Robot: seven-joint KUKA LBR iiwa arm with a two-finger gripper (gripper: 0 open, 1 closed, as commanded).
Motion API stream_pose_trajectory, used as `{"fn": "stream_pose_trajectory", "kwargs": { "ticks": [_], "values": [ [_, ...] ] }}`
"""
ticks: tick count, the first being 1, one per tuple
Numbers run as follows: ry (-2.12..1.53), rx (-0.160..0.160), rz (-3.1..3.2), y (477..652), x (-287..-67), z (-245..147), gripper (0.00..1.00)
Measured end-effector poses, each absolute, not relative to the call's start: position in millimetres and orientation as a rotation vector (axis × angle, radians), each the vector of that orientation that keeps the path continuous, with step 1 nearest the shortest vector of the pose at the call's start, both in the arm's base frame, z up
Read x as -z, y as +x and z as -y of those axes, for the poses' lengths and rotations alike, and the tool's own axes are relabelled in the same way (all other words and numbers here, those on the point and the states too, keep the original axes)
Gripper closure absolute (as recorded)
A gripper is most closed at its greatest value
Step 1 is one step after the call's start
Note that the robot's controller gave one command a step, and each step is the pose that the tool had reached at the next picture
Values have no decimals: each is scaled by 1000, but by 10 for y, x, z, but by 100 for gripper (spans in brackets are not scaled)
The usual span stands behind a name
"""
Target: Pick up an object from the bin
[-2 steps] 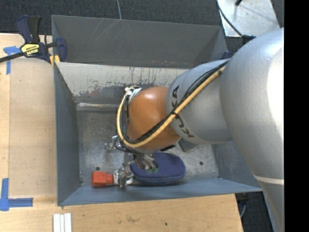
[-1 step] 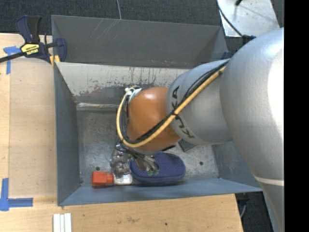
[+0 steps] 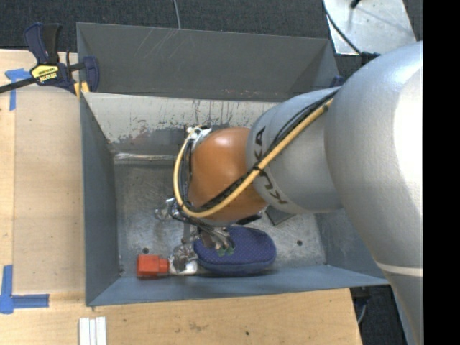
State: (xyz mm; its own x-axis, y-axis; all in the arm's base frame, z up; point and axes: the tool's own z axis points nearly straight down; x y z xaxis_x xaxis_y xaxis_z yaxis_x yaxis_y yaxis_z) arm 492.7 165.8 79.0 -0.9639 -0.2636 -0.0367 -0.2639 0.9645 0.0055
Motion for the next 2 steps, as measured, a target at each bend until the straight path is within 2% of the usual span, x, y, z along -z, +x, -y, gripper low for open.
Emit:
{"fn": "stream_pose_trajectory", "kwargs": {
  "ticks": [1, 2],
  "values": [
    [-618, 3, -3074, 5035, -1220, -961, 0],
    [-619, 1, -3087, 5095, -939, -376, 0]
  ]
}}
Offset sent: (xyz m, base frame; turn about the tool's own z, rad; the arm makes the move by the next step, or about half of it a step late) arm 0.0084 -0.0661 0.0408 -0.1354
